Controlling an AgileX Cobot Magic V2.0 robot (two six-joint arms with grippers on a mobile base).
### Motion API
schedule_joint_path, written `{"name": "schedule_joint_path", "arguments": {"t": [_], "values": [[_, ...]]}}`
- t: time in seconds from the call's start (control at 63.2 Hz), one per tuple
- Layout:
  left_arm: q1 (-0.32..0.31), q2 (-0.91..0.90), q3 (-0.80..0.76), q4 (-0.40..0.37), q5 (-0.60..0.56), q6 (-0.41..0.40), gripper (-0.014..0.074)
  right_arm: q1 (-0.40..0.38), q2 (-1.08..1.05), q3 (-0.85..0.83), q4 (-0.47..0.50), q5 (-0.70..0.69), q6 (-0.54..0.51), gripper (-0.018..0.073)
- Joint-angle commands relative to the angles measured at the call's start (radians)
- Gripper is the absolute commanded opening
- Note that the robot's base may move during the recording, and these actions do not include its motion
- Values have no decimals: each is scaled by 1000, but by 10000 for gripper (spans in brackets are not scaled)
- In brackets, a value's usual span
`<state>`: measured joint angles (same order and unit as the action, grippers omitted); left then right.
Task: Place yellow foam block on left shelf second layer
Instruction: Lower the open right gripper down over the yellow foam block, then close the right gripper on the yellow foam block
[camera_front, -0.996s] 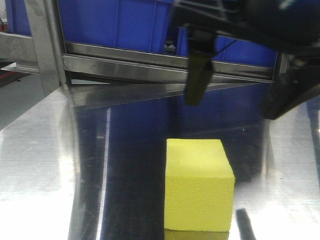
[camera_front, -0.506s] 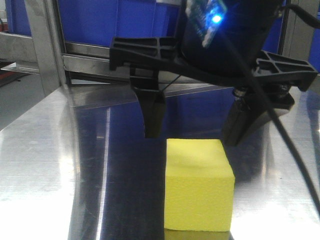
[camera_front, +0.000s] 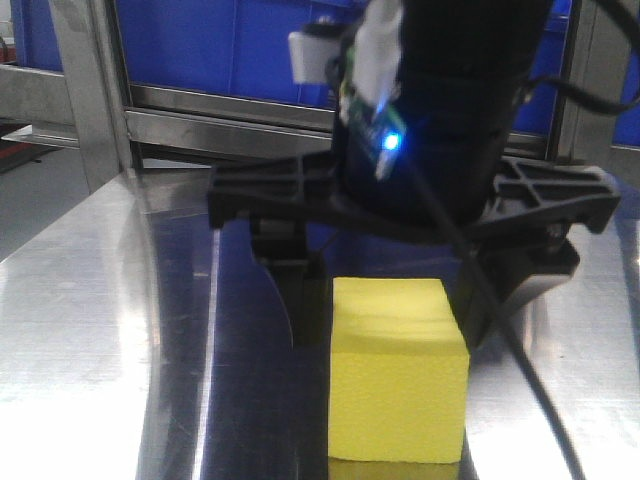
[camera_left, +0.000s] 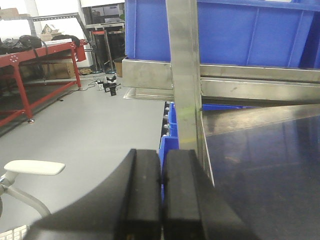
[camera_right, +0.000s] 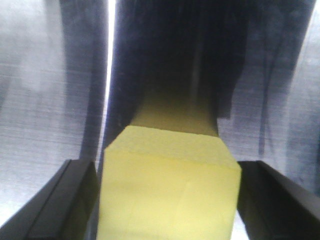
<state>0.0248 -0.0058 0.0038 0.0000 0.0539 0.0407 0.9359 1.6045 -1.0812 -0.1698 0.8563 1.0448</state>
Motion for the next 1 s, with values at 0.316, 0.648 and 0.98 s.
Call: {"name": "schedule_joint_path", "arguments": {"t": [0.316, 0.648, 0.98], "values": [[0, -21, 28, -6, -82, -4, 124, 3, -8, 11, 8, -56, 2, 636], [0, -21, 28, -6, -82, -4, 124, 3, -8, 13, 8, -52, 2, 635], [0, -21, 28, -6, -82, -4, 124, 3, -9, 13, 8, -54, 2, 522]]}}
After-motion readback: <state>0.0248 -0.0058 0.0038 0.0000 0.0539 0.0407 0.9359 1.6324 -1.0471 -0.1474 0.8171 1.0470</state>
